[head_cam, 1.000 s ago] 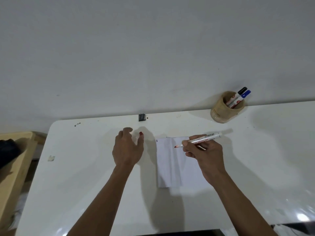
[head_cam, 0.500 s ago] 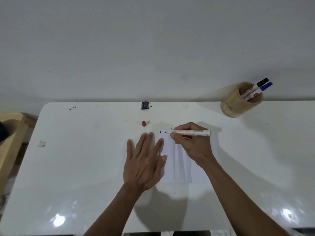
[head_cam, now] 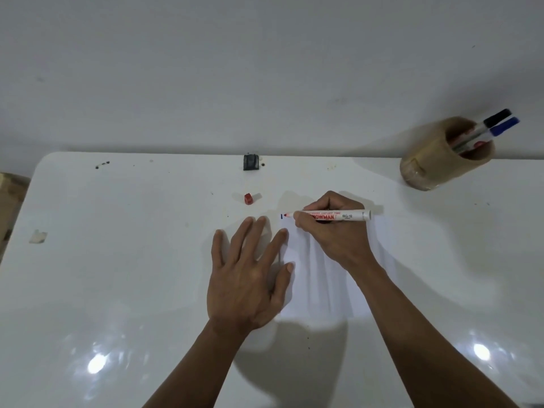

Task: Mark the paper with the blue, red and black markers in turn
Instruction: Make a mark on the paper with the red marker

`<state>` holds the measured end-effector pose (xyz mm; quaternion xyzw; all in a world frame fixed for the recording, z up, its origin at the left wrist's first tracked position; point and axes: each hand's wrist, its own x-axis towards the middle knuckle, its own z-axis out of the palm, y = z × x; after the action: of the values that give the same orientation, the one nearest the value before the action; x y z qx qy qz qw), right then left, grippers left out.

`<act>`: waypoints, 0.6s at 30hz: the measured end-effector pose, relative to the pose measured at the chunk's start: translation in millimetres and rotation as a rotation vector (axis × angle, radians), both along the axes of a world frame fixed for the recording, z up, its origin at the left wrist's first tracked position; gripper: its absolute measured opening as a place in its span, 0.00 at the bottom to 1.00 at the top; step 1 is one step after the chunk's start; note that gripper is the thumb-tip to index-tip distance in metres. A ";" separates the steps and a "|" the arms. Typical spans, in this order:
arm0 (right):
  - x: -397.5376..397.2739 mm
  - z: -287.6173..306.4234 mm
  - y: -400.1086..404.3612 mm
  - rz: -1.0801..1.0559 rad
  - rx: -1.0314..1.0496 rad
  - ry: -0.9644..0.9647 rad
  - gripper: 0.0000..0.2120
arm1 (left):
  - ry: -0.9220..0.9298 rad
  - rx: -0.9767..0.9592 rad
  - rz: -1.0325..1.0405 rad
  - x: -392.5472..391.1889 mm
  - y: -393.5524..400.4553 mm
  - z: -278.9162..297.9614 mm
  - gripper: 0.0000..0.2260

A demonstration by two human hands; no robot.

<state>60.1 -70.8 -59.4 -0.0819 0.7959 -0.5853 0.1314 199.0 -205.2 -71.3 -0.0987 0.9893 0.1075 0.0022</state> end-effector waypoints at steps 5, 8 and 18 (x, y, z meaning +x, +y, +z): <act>0.4 0.0 0.2 -0.001 0.003 0.003 0.08 | 0.011 0.008 0.004 -0.2 1.0 -0.8 0.25; 0.7 -0.9 -0.1 0.005 0.014 0.005 0.08 | 0.014 0.007 0.004 0.4 0.8 -2.0 0.25; -1.4 -0.1 -0.9 0.028 0.058 0.018 0.08 | 0.025 0.008 0.005 0.3 0.4 -1.9 0.24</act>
<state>58.7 -71.7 -59.4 -0.0947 0.8125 -0.5593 0.1346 199.4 -204.7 -73.3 -0.0997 0.9886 0.1125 -0.0101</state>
